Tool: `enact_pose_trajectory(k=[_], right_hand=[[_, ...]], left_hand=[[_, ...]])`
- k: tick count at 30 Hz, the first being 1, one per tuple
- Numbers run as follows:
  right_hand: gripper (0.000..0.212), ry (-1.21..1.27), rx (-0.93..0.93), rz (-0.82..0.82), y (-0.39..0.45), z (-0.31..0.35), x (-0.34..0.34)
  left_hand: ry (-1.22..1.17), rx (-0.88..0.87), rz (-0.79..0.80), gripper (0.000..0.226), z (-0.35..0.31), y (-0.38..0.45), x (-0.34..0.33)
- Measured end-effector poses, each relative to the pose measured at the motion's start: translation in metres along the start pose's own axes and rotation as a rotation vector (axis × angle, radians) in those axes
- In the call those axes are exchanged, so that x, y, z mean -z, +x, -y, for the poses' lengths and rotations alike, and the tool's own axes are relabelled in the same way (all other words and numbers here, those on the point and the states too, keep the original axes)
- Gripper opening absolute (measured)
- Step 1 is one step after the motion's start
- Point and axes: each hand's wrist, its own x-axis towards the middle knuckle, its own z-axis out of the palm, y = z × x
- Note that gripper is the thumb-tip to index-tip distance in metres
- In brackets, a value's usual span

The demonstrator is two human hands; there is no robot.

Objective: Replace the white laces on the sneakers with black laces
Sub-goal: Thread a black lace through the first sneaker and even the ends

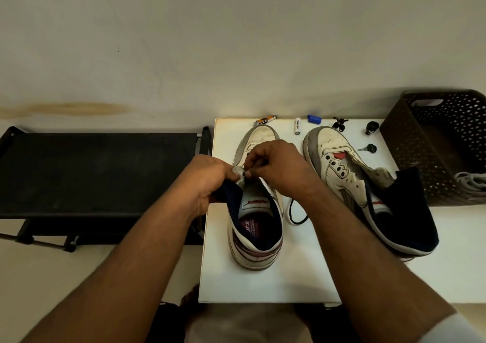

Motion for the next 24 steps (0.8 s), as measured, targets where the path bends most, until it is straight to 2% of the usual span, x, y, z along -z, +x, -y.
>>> enact_pose_trajectory(k=[5, 8, 11, 15, 17, 18, 20, 22, 23, 24], right_hand=[[0.014, 0.0, -0.015, -0.022, 0.0, 0.0, -0.005], [0.02, 0.062, -0.022, 0.008, 0.0, -0.003, -0.002], [0.023, 0.062, -0.005, 0.063, 0.001, -0.004, 0.0], [0.021, 0.051, 0.022, 0.099, 0.0, -0.006, 0.001], [0.02, 0.057, 0.013, 0.11, 0.0, -0.008, 0.002], [0.02, 0.056, 0.011, 0.113, 0.001, -0.008, 0.002], [0.017, 0.054, 0.013, 0.108, 0.001, -0.008, 0.002], [0.015, 0.058, 0.014, 0.102, 0.001, -0.007, 0.001], [0.016, 0.058, 0.009, 0.1, 0.001, -0.006, 0.001], [0.016, 0.054, 0.006, 0.098, 0.001, -0.006, 0.001]], left_hand=[[-0.049, 0.032, 0.104, 0.016, -0.001, 0.003, 0.008], [0.028, 0.019, 0.129, 0.015, 0.002, 0.005, 0.007], [0.125, -0.028, 0.067, 0.022, 0.007, 0.005, -0.001], [0.194, -0.137, -0.005, 0.018, 0.012, 0.006, -0.009], [0.201, -0.226, -0.111, 0.019, 0.005, 0.006, -0.005], [0.123, -0.272, -0.177, 0.02, -0.001, 0.005, 0.001], [-0.252, -0.358, -0.185, 0.025, -0.015, 0.003, 0.019], [-0.784, -0.415, -0.028, 0.029, -0.022, 0.001, 0.033], [-0.937, -0.421, 0.041, 0.029, -0.023, -0.002, 0.036], [-0.921, -0.423, 0.043, 0.027, -0.022, -0.001, 0.037]])
